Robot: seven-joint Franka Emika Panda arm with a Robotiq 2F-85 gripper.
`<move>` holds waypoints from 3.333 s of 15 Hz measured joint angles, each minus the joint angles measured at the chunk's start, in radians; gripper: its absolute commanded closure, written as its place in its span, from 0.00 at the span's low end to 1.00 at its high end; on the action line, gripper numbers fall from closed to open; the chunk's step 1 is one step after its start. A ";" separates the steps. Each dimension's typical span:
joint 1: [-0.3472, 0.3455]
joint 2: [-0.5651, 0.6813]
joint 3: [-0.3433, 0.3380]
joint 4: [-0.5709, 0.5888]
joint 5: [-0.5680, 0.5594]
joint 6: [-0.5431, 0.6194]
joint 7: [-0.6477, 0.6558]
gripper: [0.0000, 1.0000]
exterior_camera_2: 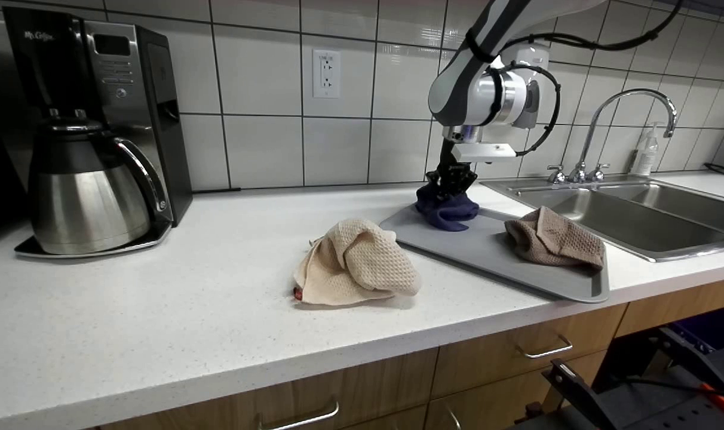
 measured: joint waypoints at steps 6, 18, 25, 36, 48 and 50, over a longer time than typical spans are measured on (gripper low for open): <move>0.000 0.000 0.001 0.002 0.000 -0.001 0.000 0.97; -0.002 -0.048 0.002 0.003 0.002 0.000 0.000 0.97; -0.027 -0.075 -0.019 0.003 0.002 0.006 0.000 0.97; -0.062 -0.082 -0.084 0.028 0.002 0.018 0.003 0.97; -0.097 -0.040 -0.135 0.099 0.002 0.018 0.029 0.97; -0.105 -0.029 -0.143 0.111 0.002 0.017 0.034 0.97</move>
